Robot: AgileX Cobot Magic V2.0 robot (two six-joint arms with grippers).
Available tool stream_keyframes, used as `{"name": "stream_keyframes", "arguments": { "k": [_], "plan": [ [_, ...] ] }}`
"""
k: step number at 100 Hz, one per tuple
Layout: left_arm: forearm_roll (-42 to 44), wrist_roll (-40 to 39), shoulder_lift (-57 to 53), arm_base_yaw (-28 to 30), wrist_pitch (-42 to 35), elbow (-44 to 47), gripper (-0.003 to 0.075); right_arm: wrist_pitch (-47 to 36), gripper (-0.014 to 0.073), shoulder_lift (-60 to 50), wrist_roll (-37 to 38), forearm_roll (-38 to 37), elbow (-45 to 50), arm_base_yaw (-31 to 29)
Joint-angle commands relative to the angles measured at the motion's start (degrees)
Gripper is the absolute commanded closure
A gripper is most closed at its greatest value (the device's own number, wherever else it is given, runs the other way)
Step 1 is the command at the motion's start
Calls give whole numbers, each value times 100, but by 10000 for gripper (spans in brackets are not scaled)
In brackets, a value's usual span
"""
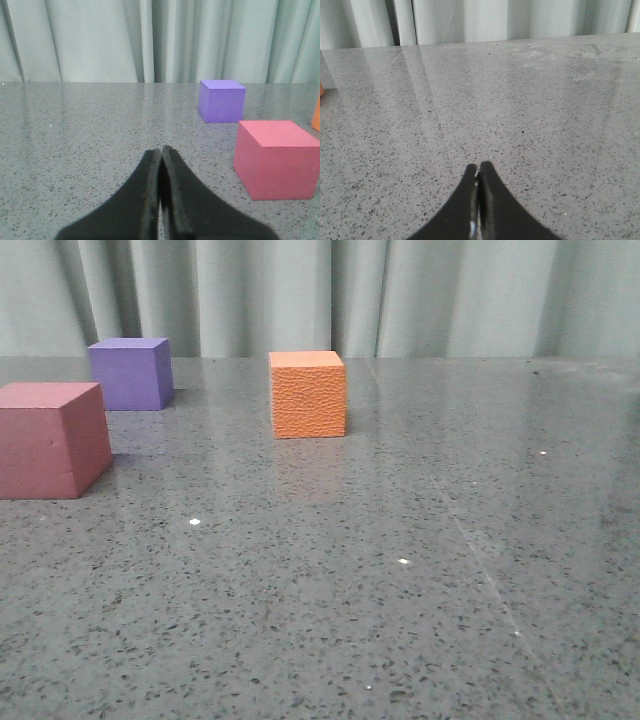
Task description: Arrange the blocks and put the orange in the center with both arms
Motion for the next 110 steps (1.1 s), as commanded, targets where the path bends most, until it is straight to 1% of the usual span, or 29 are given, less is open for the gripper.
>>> {"name": "stream_keyframes", "arguments": {
  "k": [1, 8, 19, 26, 32, 41, 55, 72, 79, 93, 110],
  "plan": [
    [-41, -9, -193, 9, -451, 316, 739, -515, 655, -148, -49, 6, -77, -40],
    [-41, -9, -193, 9, -522, 316, 739, -515, 655, -148, -49, 6, -77, -40],
    [-124, -20, -193, 9, -887, 316, 739, -515, 655, -148, -49, 6, -77, -40],
    [-350, -20, -183, 9, -879, 229, 739, -515, 655, -148, -49, 6, -77, -40],
    [-536, -20, -183, 9, -718, 81, 739, -515, 655, -148, -49, 6, -77, -40],
    [-579, -20, -146, 9, -136, -378, 739, -515, 655, -148, -49, 6, -77, -40],
    [-579, -20, 307, 9, 1073, -1498, 739, -515, 655, -148, -49, 6, -77, -40],
    [-579, -20, 1485, 9, 2342, -3021, 739, -515, 655, -148, -49, 6, -77, -40],
    [-701, -20, 1974, 9, 2766, -3567, 739, -515, 655, -148, -49, 6, -77, -40],
    [-1033, -20, 2748, 9, 3189, -4359, 739, -515, 655, -148, -49, 6, -77, -40],
    [-1148, -20, 3278, 9, 3133, -4660, 739, -515, 655, -148, -49, 6, -77, -40]
  ]
}}
